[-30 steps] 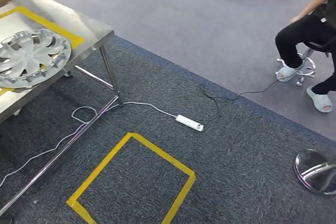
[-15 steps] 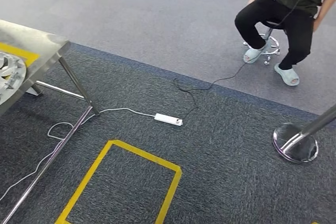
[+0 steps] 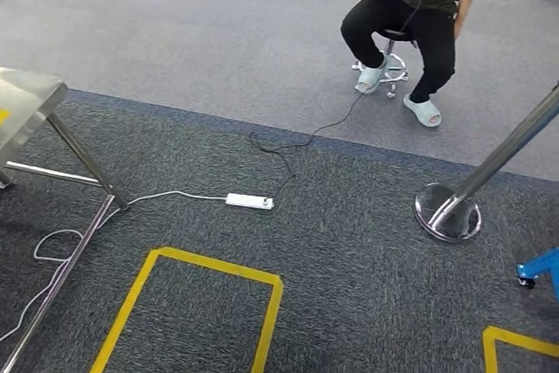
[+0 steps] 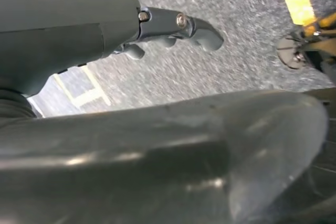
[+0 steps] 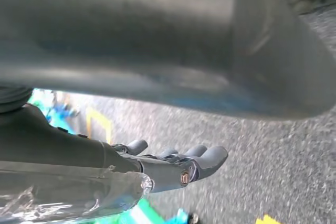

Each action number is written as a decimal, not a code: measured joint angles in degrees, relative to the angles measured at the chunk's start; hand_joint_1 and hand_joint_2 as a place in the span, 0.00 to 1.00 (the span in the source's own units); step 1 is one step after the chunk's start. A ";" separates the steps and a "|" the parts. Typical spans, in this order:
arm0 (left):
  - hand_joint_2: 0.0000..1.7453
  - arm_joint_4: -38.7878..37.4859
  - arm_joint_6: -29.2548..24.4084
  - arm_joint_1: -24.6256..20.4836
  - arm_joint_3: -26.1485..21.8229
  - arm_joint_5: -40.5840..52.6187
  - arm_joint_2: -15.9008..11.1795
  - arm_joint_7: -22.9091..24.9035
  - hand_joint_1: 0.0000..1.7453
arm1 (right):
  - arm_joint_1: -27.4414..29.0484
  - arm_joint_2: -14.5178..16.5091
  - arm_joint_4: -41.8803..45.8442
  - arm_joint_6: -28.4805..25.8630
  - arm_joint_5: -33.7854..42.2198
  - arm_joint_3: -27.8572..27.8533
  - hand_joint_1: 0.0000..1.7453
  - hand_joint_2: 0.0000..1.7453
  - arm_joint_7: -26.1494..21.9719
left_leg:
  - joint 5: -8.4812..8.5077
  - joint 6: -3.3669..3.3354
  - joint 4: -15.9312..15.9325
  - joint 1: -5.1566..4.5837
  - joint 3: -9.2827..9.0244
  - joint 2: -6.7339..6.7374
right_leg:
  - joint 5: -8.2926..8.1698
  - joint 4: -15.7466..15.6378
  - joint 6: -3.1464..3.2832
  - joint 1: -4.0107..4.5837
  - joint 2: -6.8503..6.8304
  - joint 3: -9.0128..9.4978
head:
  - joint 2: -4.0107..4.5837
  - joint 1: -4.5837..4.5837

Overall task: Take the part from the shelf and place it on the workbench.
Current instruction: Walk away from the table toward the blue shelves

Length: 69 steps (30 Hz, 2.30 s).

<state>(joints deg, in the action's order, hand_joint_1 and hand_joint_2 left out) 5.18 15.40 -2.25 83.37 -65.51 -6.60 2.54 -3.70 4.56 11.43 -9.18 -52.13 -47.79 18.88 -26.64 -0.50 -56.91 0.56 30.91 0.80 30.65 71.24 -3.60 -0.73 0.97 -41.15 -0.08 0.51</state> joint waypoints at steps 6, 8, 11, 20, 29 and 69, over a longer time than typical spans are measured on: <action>0.00 0.07 -0.07 0.18 0.03 -0.26 0.30 0.00 0.00 | -0.10 0.01 0.00 2.09 -0.19 -1.15 0.00 0.00 2.08 | -0.59 0.53 -0.10 -0.55 -0.64 4.34 | -4.23 -8.72 0.72 0.36 -3.90 6.08 | 0.01 -0.02; 0.00 0.07 -0.15 0.21 0.03 -0.45 0.34 0.00 0.00 | -0.30 0.01 0.00 2.75 -1.42 -1.13 0.00 0.00 4.13 | -0.80 1.13 -0.08 -0.82 -1.00 5.50 | -4.88 -11.59 1.37 0.63 -5.00 7.56 | 0.01 -0.13; 0.00 0.07 -0.19 0.03 0.05 -0.75 0.45 0.01 0.00 | 0.01 0.01 0.00 3.29 -2.88 -1.09 0.00 0.00 6.39 | -1.20 2.11 -0.05 -0.62 -1.27 5.68 | -5.38 -12.00 2.41 0.55 -2.91 7.30 | 0.01 -0.19; 0.00 0.09 -0.49 0.49 0.03 -1.12 0.75 0.26 0.00 | 0.10 -0.01 0.00 4.91 -7.20 1.74 0.00 0.00 5.61 | -2.74 2.80 -8.85 0.02 3.79 -1.74 | -6.36 -12.43 3.01 0.12 4.47 7.01 | 0.01 -0.50; 0.00 0.21 -0.86 -0.21 0.03 -1.14 1.11 0.51 0.00 | 0.39 -0.04 0.00 6.45 -11.49 4.27 0.00 0.00 2.52 | 0.21 0.20 0.34 0.12 -0.17 -1.73 | -2.82 -5.85 0.61 0.08 1.20 2.59 | -0.01 0.18; 0.00 0.33 -1.22 0.92 -0.09 -2.95 2.48 -1.40 0.00 | -0.19 -0.23 0.00 6.27 -5.03 -0.82 0.00 0.00 -2.02 | -0.92 1.42 -0.02 -0.74 -1.09 4.76 | -4.65 -11.23 1.37 0.45 -4.69 7.25 | -0.01 0.39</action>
<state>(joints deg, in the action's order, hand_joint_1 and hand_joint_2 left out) 5.51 14.18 -1.33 83.28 -68.46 -4.12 1.14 -3.89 4.33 11.43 -2.91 -57.16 -48.61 16.86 -27.56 0.92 -56.93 -0.18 29.82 5.56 25.99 60.01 -2.24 -0.29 -3.72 -33.90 -0.08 0.90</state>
